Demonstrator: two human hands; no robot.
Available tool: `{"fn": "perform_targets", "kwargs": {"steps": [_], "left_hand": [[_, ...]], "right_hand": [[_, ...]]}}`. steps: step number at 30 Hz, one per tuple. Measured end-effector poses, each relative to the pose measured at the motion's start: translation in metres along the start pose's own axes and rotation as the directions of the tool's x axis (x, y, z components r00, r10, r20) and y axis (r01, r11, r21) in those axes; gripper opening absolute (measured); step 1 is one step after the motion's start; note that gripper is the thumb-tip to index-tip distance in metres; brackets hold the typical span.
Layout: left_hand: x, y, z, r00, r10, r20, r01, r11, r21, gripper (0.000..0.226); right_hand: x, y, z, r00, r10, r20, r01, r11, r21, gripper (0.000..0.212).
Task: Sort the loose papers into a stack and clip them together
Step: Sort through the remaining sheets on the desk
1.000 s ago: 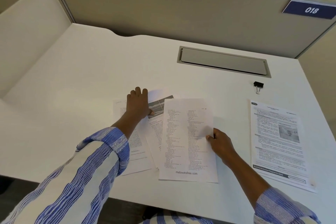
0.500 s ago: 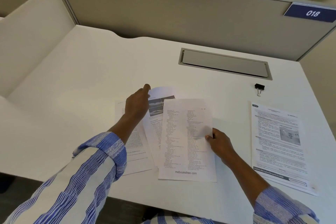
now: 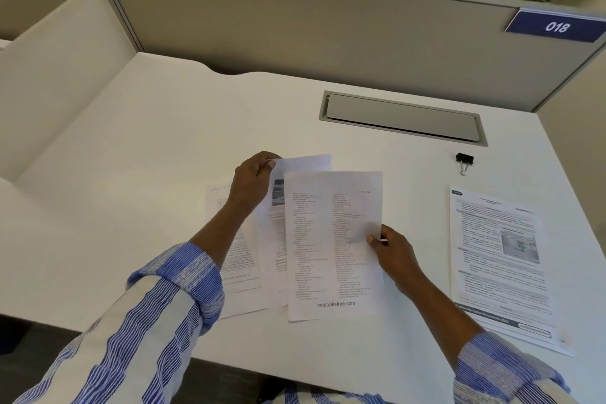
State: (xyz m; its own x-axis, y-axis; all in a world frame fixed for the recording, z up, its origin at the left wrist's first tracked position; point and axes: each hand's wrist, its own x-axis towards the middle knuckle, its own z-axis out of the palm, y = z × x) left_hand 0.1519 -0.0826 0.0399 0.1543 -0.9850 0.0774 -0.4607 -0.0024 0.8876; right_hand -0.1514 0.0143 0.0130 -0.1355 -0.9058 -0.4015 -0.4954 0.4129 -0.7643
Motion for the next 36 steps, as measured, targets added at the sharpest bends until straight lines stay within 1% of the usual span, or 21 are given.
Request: {"fn": "perform_targets", "kwargs": {"steps": [2, 4, 7, 9, 11, 13, 14, 15, 16, 18, 20, 22, 24, 27, 28, 30, 32, 34, 35, 36], "left_hand": [[-0.003, 0.011, 0.002, 0.992, -0.097, 0.079, 0.113, 0.967, -0.23, 0.019], [-0.004, 0.02, 0.003, 0.977, -0.145, 0.157, 0.198, 0.892, -0.406, 0.017], [-0.004, 0.032, 0.006, 0.951, -0.165, 0.263, 0.279, 0.825, -0.491, 0.017], [-0.004, 0.039, 0.009, 0.931, -0.201, 0.304, 0.343, 0.766, -0.544, 0.017], [-0.003, 0.05, 0.013, 0.918, -0.244, 0.311, 0.388, 0.713, -0.584, 0.017], [-0.004, 0.059, 0.016, 0.908, -0.301, 0.292, 0.419, 0.65, -0.633, 0.02], [-0.006, 0.063, 0.018, 0.893, -0.336, 0.298, 0.447, 0.597, -0.666, 0.026], [-0.007, 0.066, 0.019, 0.88, -0.363, 0.308, 0.471, 0.573, -0.67, 0.034], [-0.01, 0.069, 0.021, 0.868, -0.371, 0.331, 0.494, 0.575, -0.652, 0.042], [-0.016, 0.072, 0.028, 0.869, -0.344, 0.357, 0.492, 0.683, -0.54, 0.046], [-0.023, 0.075, 0.038, 0.908, -0.266, 0.323, 0.393, 0.807, -0.44, 0.035], [-0.03, 0.076, 0.042, 0.959, -0.133, 0.252, 0.227, 0.891, -0.394, 0.031], [-0.037, 0.087, 0.05, 0.981, -0.033, 0.189, 0.105, 0.918, -0.383, 0.033], [-0.046, 0.102, 0.058, 0.996, 0.019, 0.082, 0.013, 0.926, -0.377, 0.029], [-0.049, 0.102, 0.062, 0.998, 0.024, 0.06, 0.0, 0.93, -0.366, 0.026], [-0.06, 0.095, 0.073, 0.999, -0.016, 0.051, 0.032, 0.947, -0.321, 0.024], [-0.072, 0.082, 0.085, 0.994, -0.07, 0.088, 0.089, 0.967, -0.239, 0.032], [-0.08, 0.07, 0.098, 0.986, -0.122, 0.116, 0.138, 0.981, -0.138, 0.046], [-0.082, 0.067, 0.102, 0.984, -0.146, 0.104, 0.156, 0.983, -0.092, 0.048], [-0.083, 0.066, 0.107, 0.983, -0.164, 0.08, 0.169, 0.984, -0.061, 0.045]], "right_hand": [[0.001, -0.002, -0.001, 1.0, -0.014, -0.019, 0.015, 0.998, 0.06, 0.033], [0.004, -0.005, -0.002, 0.998, -0.038, -0.046, 0.043, 0.993, 0.109, 0.032], [0.004, -0.013, -0.004, 0.995, -0.071, -0.072, 0.087, 0.966, 0.245, 0.028], [0.006, -0.019, -0.006, 0.995, -0.069, -0.073, 0.089, 0.941, 0.325, 0.023], [0.009, -0.021, -0.009, 0.995, -0.065, -0.077, 0.089, 0.927, 0.366, 0.02], [0.011, -0.022, -0.011, 0.994, -0.059, -0.088, 0.089, 0.916, 0.392, 0.022], [0.012, -0.023, -0.012, 0.994, -0.052, -0.099, 0.088, 0.907, 0.411, 0.026], [0.011, -0.026, -0.013, 0.992, -0.049, -0.113, 0.093, 0.895, 0.435, 0.03], [0.01, -0.028, -0.016, 0.99, -0.049, -0.13, 0.105, 0.878, 0.466, 0.036], [0.01, -0.033, -0.022, 0.984, -0.057, -0.17, 0.138, 0.846, 0.515, 0.042], [0.012, -0.038, -0.031, 0.975, -0.082, -0.207, 0.18, 0.836, 0.518, 0.038], [0.013, -0.047, -0.035, 0.963, -0.121, -0.24, 0.229, 0.836, 0.499, 0.028], [0.012, -0.055, -0.046, 0.943, -0.149, -0.296, 0.285, 0.823, 0.492, 0.024], [0.011, -0.062, -0.056, 0.915, -0.193, -0.353, 0.349, 0.819, 0.456, 0.025], [0.012, -0.059, -0.057, 0.911, -0.206, -0.358, 0.357, 0.829, 0.43, 0.026], [0.012, -0.047, -0.056, 0.919, -0.218, -0.328, 0.339, 0.862, 0.377, 0.032], [0.012, -0.029, -0.054, 0.941, -0.209, -0.265, 0.284, 0.916, 0.285, 0.036], [0.015, -0.014, -0.054, 0.951, -0.207, -0.23, 0.24, 0.963, 0.124, 0.033], [0.017, -0.009, -0.056, 0.95, -0.212, -0.228, 0.231, 0.971, 0.061, 0.028], [0.018, -0.007, -0.06, 0.947, -0.217, -0.236, 0.227, 0.974, 0.016, 0.022]]}}
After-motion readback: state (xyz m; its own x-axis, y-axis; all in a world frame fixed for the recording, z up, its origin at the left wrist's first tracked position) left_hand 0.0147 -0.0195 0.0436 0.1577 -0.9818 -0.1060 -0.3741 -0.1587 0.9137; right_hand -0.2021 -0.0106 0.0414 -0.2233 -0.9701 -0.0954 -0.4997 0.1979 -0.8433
